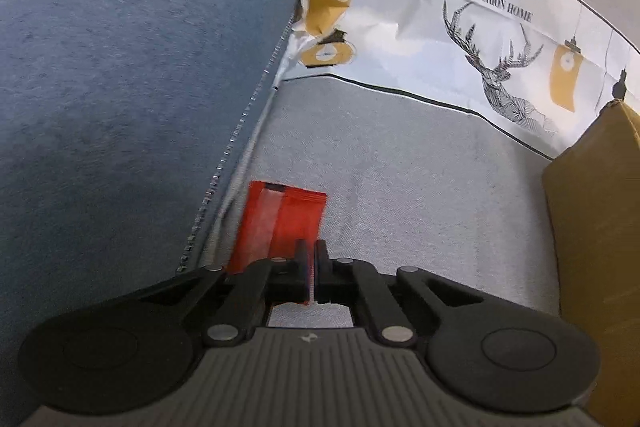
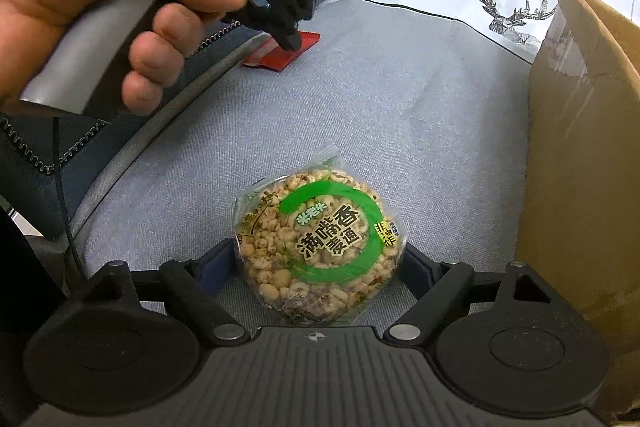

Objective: Organize snacks

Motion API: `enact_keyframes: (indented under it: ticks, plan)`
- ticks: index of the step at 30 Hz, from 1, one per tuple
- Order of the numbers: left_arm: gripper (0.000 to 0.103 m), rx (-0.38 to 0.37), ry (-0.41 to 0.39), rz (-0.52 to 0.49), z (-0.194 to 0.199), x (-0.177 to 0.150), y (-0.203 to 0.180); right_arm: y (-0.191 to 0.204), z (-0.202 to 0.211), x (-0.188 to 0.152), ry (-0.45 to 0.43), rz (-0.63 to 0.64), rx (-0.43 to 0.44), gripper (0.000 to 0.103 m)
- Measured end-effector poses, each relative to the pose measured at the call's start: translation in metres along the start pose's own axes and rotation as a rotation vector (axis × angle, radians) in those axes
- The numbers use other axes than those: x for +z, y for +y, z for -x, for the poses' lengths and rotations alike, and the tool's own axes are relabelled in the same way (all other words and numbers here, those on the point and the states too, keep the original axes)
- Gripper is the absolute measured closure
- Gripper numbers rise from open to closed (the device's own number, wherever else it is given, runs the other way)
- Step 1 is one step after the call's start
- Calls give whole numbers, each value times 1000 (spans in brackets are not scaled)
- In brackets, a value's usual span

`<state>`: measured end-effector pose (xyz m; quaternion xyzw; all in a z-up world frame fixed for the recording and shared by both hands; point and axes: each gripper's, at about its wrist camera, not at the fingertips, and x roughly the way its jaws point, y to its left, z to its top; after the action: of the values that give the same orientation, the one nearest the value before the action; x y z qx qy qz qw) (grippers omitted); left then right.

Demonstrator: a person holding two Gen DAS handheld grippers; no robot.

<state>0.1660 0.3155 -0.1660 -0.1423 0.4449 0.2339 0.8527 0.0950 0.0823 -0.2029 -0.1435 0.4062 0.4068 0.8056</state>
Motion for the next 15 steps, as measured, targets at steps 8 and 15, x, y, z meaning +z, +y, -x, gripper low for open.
enact_keyframes:
  ticks: [8, 15]
  plan:
    - [48, 153, -54, -187, -10, -1, -29, 2, -1, 1, 6, 12, 7, 17]
    - [93, 147, -11, -130, -30, 5, -20, -2, -4, 4, 8, 12, 14, 17]
